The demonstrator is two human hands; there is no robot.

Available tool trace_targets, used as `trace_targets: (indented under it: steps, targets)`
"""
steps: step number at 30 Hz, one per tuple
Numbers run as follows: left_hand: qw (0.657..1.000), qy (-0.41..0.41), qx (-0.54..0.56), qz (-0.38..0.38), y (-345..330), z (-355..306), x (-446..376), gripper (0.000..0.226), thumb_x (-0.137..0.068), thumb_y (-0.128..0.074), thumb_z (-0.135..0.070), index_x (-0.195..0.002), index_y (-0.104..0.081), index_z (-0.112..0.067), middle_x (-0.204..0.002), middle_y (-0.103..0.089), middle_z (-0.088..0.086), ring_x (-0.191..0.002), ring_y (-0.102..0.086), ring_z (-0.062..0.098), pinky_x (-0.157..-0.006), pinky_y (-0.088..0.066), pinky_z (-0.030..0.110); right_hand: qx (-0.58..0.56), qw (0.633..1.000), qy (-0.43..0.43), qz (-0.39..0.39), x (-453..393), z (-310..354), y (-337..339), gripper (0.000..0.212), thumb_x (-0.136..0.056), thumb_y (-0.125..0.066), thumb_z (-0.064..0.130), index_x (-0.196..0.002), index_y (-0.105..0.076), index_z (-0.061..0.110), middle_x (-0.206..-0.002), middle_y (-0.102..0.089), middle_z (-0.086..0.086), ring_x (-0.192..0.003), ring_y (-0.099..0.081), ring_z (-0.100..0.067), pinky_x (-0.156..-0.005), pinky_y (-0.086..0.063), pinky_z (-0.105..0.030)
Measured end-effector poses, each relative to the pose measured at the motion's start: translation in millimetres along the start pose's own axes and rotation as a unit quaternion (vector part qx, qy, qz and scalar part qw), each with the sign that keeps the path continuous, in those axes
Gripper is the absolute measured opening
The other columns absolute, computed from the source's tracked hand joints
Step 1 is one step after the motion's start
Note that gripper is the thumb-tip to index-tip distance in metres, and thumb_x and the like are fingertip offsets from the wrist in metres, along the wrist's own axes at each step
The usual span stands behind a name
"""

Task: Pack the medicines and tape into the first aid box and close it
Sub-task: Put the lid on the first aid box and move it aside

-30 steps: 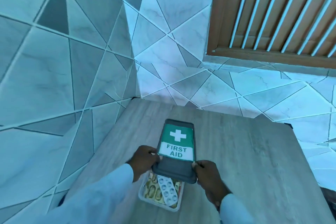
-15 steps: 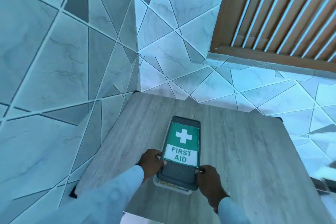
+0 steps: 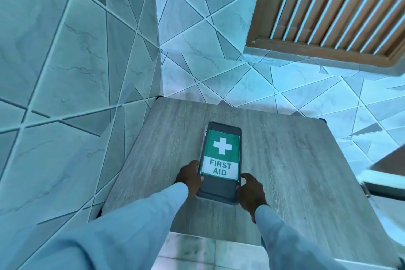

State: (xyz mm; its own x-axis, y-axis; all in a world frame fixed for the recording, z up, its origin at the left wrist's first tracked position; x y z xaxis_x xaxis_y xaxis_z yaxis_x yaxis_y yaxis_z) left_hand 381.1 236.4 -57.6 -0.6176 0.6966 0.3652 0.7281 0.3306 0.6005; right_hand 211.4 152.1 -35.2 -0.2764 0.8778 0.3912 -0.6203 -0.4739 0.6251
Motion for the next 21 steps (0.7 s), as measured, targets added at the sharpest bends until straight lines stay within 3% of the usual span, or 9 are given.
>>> trace_targets:
  steps: [8,13,16,19,21]
  targets:
    - [0.999,-0.023,-0.038,0.011,1,-6,-5,0.061,-0.092,-0.059,-0.008,-0.145,-0.036,-0.028,-0.128,-0.062,0.008,-0.104,-0.064,0.023,-0.088,-0.053,0.033,0.024,0.998,0.014,0.052,-13,3,8,0.049,-0.092,-0.057,0.009,-0.139,-0.046,0.020,-0.141,-0.051,-0.007,-0.121,-0.054,-0.029,-0.096,-0.051,-0.042]
    - [0.995,-0.019,-0.054,0.084,4,-1,-14,0.073,-0.092,-0.058,-0.004,-0.151,-0.025,-0.033,-0.144,-0.050,0.005,-0.114,-0.058,0.022,-0.096,-0.050,0.030,0.086,0.990,0.048,0.096,-25,6,10,0.054,-0.091,-0.056,0.012,-0.141,-0.040,0.026,-0.133,-0.057,-0.004,-0.104,-0.061,-0.023,-0.090,-0.054,-0.041]
    - [0.989,-0.015,-0.087,0.121,7,-1,-22,0.077,-0.091,-0.062,-0.007,-0.152,-0.022,-0.033,-0.151,-0.042,0.004,-0.123,-0.054,0.023,-0.102,-0.047,0.033,0.152,0.977,0.078,0.128,-32,10,13,0.067,-0.090,-0.058,0.017,-0.145,-0.024,0.035,-0.132,-0.057,-0.003,-0.103,-0.059,-0.021,-0.084,-0.053,-0.038]
    - [0.968,-0.042,-0.204,0.141,16,-6,-32,0.095,-0.085,-0.071,-0.024,-0.153,-0.005,-0.035,-0.153,-0.035,0.006,-0.131,-0.045,0.028,-0.105,-0.044,0.043,0.264,0.951,0.081,0.142,-45,15,20,0.095,-0.081,-0.073,0.026,-0.150,-0.008,0.036,-0.137,-0.050,-0.005,-0.121,-0.050,-0.030,-0.090,-0.052,-0.047]
    - [0.933,-0.073,-0.326,0.131,22,-12,-40,0.108,-0.078,-0.075,-0.040,-0.153,0.002,-0.035,-0.154,-0.031,0.006,-0.134,-0.039,0.031,-0.106,-0.040,0.051,0.325,0.931,0.088,0.144,-53,19,25,0.104,-0.074,-0.078,0.035,-0.150,-0.007,0.037,-0.138,-0.047,-0.004,-0.127,-0.043,-0.032,-0.092,-0.051,-0.051]
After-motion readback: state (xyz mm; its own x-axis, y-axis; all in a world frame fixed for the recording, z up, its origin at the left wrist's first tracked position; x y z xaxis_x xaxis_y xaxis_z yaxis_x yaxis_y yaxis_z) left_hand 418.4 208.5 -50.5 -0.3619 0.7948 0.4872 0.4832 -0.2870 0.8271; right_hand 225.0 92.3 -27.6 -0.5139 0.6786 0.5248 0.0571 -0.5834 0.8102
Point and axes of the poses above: each hand's wrist, its own x-axis away from the middle knuckle, its own y-axis out of the back of the hand, z = x × y, the point moved 2 cm from there along -x, towards the middle knuckle
